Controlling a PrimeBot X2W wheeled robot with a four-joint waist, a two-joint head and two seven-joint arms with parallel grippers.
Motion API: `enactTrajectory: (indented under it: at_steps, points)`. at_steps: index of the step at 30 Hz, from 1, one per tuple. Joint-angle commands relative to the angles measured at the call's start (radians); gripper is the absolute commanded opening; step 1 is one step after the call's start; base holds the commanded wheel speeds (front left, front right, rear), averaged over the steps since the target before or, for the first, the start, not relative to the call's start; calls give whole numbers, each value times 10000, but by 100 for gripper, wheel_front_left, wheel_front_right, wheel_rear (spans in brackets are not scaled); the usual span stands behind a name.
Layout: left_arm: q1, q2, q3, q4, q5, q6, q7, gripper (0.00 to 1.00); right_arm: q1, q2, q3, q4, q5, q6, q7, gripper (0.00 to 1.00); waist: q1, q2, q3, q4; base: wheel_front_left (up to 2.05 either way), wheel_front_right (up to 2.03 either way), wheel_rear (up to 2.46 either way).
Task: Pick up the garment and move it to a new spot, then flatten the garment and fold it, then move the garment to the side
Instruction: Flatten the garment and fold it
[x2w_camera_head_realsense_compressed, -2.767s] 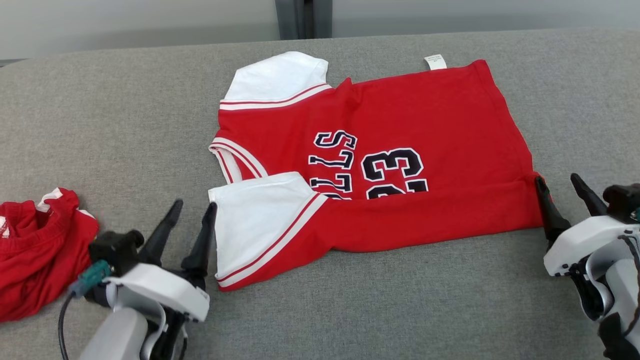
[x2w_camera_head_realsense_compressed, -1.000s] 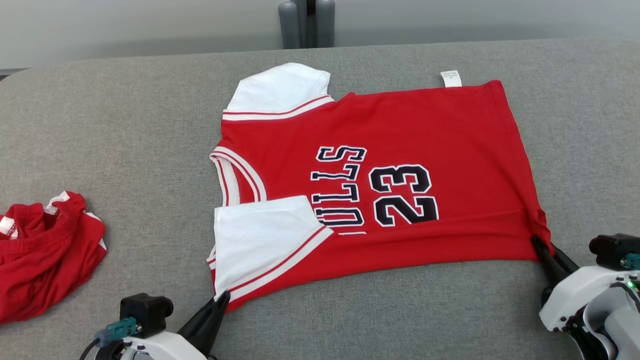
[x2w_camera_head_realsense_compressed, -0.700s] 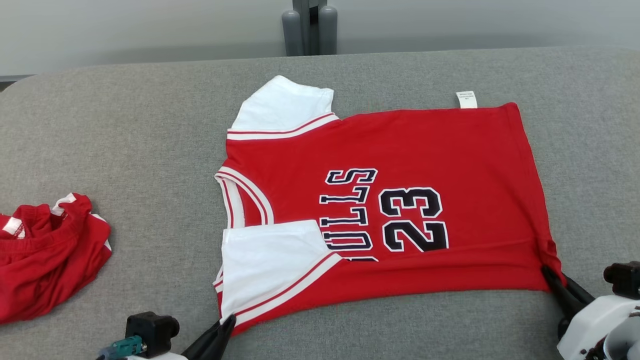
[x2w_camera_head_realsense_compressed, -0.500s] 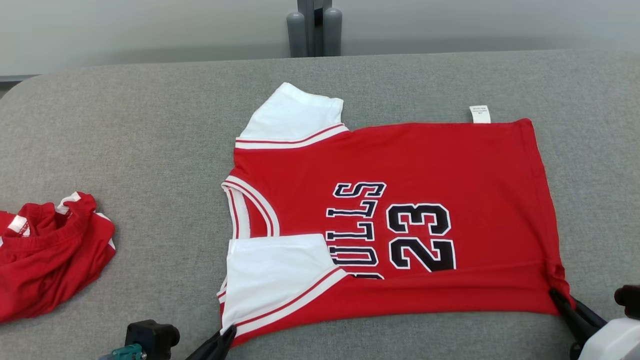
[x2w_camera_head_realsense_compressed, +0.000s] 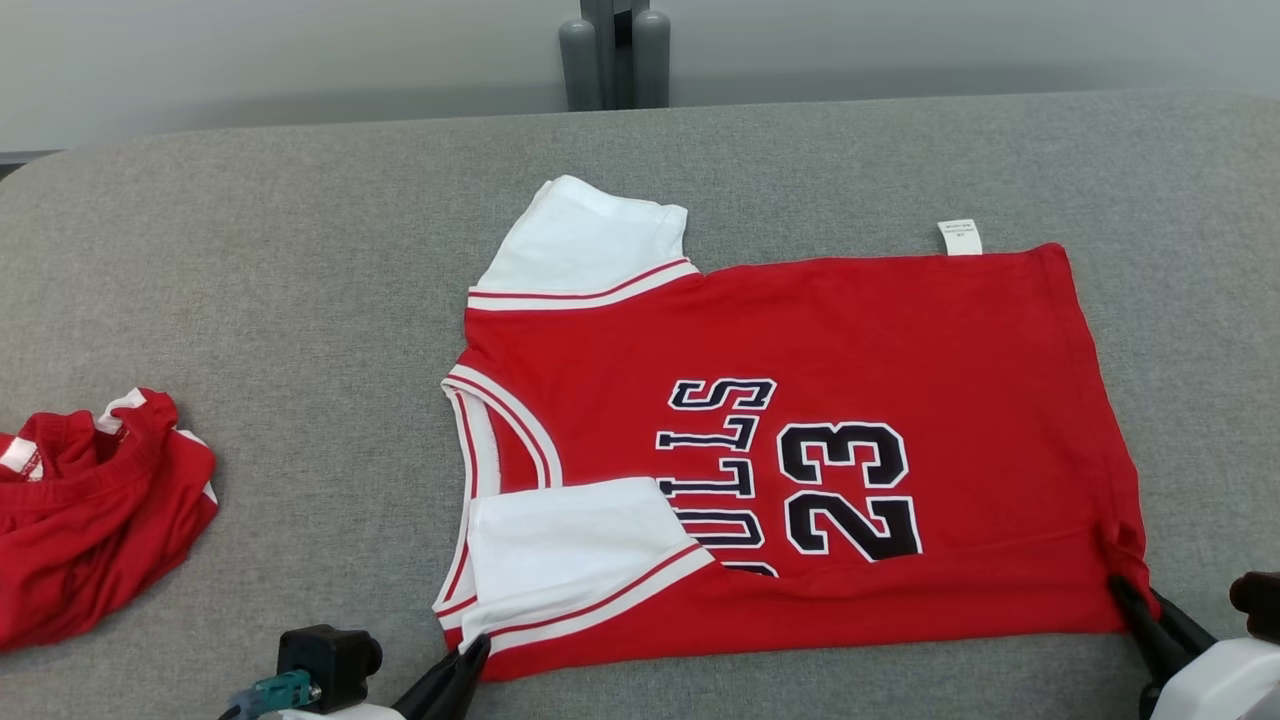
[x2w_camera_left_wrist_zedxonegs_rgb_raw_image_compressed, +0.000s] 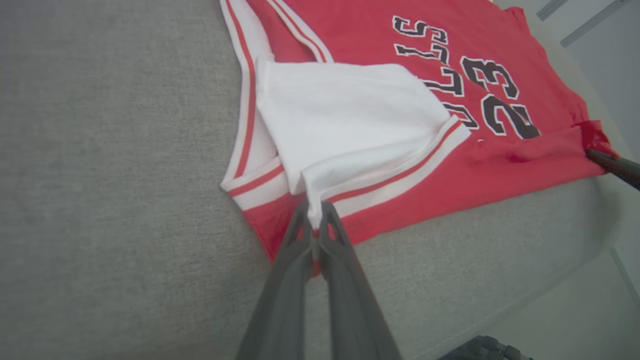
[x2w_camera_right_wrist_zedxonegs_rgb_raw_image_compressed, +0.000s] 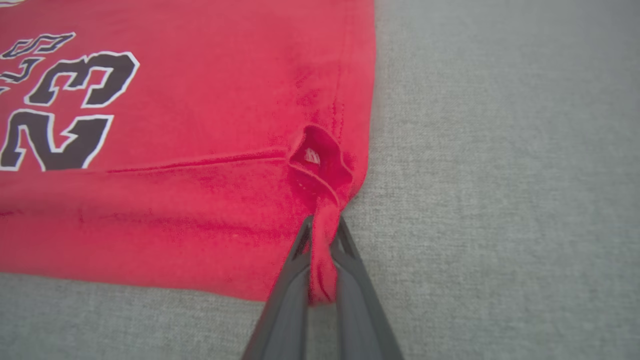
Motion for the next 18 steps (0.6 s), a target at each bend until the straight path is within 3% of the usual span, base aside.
enactTrajectory:
  at_steps: [1,2,3,8,12,15,18]
  points:
    - [-195,-92,10,200,-17,11,-100,36,-11,166,-204,-63,-246,-10,8,96,0,0,-16,-10,0,0,0]
    - [-241,-150,-11,330,10,52,-132,80,-3,267,-335,-114,-373,-10,5,100,0,0,-31,-12,0,0,0]
    - [-275,-210,-27,428,51,66,-160,100,22,327,-479,-156,-513,-10,7,100,0,0,-49,-12,0,0,0]
    - [-311,-326,91,616,246,385,-472,100,166,609,-1343,-549,-1318,-10,-269,100,0,0,-219,-53,0,0,0]
    - [-372,-347,586,338,608,966,-1236,100,139,961,-1996,-1108,-2112,-10,-742,100,0,0,-467,-167,0,0,0]
    - [-565,-649,982,197,941,1406,-2222,100,79,1493,-2072,-1746,-2846,-10,-952,100,0,0,-762,-292,0,0,0]
    - [-855,-960,937,362,1084,1497,-2618,100,-91,1905,-2039,-1921,-3270,-9,-1127,100,0,0,-937,-345,0,0,0]
